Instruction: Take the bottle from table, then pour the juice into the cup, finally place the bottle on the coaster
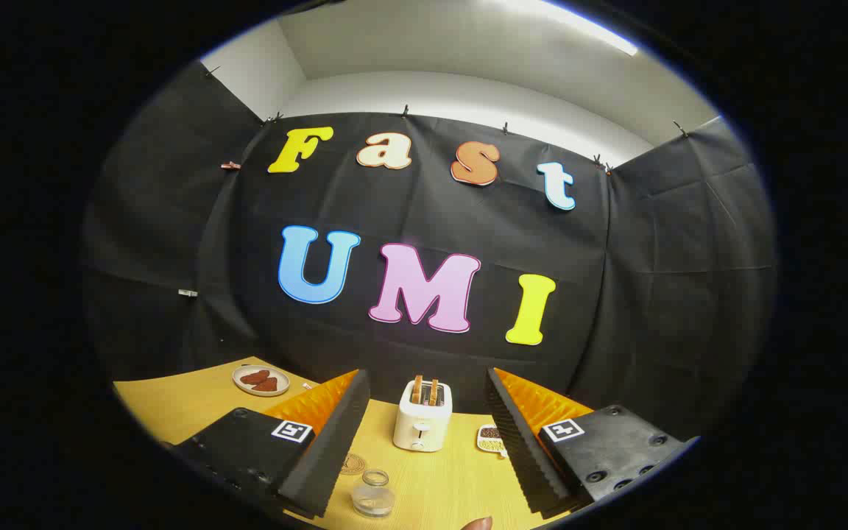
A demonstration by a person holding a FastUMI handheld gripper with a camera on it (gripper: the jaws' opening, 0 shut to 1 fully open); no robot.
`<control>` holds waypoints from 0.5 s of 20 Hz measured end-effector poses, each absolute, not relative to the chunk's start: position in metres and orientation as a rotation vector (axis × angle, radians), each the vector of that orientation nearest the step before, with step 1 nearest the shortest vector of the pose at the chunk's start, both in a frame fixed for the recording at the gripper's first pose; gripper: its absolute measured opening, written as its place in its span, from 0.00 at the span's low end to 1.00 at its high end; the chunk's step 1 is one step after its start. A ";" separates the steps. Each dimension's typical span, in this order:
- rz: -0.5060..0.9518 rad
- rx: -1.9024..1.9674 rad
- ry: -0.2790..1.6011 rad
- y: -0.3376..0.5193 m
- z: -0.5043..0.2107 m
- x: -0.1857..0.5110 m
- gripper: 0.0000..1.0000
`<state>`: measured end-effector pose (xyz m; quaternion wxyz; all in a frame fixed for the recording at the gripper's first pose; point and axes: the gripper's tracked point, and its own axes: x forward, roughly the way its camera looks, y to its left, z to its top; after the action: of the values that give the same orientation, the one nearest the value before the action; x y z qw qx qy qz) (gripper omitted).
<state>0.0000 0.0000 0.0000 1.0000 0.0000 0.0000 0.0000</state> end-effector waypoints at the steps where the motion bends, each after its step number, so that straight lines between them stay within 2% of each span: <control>1: 0.003 0.005 0.003 0.002 -0.002 0.000 0.97; 10: 0.010 0.011 0.011 0.007 -0.009 -0.002 0.97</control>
<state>-0.0021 0.0071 -0.0093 1.0000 0.0057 0.0056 0.0050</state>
